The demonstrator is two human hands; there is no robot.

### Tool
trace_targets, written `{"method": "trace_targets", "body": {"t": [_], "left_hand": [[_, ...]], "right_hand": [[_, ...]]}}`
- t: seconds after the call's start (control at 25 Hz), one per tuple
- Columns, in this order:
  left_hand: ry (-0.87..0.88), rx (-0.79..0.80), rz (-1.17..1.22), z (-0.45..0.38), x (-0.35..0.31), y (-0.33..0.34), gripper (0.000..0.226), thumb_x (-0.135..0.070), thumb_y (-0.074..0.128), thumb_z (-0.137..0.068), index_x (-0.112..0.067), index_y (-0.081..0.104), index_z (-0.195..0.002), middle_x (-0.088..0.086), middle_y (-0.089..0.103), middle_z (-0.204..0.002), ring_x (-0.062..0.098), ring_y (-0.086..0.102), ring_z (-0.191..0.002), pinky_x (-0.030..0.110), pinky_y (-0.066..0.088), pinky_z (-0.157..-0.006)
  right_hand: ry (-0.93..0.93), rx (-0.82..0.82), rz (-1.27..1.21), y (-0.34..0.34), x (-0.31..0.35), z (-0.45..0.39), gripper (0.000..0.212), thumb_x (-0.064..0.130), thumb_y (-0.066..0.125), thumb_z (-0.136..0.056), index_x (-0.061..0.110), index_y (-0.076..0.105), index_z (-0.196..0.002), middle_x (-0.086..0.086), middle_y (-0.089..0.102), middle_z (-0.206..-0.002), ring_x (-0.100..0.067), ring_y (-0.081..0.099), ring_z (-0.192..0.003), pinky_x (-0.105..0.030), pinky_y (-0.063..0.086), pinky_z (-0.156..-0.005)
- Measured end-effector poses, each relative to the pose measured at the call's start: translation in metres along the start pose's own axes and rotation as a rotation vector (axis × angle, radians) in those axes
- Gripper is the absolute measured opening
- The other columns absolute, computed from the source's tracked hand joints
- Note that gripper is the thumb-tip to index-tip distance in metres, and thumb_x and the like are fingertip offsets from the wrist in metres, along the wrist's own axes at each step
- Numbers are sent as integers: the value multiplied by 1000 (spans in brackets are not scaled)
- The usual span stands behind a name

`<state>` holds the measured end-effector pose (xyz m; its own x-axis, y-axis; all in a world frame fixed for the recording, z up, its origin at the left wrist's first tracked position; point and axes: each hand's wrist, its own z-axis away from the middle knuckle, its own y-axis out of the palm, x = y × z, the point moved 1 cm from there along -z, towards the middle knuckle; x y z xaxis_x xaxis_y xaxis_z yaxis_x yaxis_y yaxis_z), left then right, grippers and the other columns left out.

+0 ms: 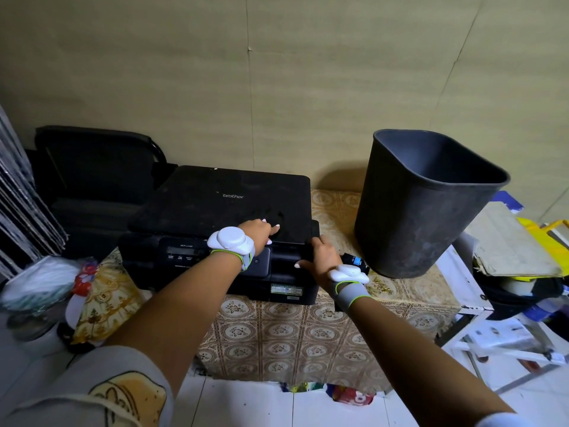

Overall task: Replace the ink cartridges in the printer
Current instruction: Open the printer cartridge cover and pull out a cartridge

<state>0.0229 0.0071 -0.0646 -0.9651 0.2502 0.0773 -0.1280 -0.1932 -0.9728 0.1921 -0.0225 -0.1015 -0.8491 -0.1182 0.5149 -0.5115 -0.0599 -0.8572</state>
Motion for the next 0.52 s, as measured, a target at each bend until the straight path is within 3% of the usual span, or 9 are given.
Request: {"method": "trace_targets", "body": {"t": [0.12,0.24,0.32,0.44,0.52], "left_hand": [[7,5,-15,-1,1,2,54,-18,40,-102,-25,19,-152,19,25,-157,34,41,-136,36,41,-103],[1,5,-26,-1,1,4,54,-19,39,-102,-25,19,-152,18,23,-157,35,40,-136,38,42,-103],[-1,0,-33,-1,0,5,54,-20,39,-102,-26,19,-152,18,23,-157,35,40,-136,38,42,-102],[0,-5,-33,-1,-1,5,54,-19,39,-102,-24,19,-152,19,25,-157,35,41,-136,37,42,-102],[0,-8,-34,-1,-1,5,54,-19,39,-102,-23,20,-152,20,27,-156,35,41,-135,37,42,-102]], "right_hand": [[42,-12,-56,8,-5,7,56,14,72,-76,1,41,-120,-20,45,-127,-36,46,-118,-35,35,-98],[141,-57,-33,17,-11,15,52,24,67,-82,3,41,-121,-19,48,-130,-36,43,-122,-39,33,-100],[133,19,35,21,-13,18,53,27,61,-86,2,40,-127,-19,43,-138,-35,42,-125,-38,34,-102],[100,88,-9,25,-15,23,59,14,59,-87,6,33,-139,-15,25,-153,-35,39,-132,-33,32,-107],[68,61,-20,23,-18,24,53,11,59,-86,8,42,-135,-14,32,-151,-34,43,-130,-32,35,-104]]}}
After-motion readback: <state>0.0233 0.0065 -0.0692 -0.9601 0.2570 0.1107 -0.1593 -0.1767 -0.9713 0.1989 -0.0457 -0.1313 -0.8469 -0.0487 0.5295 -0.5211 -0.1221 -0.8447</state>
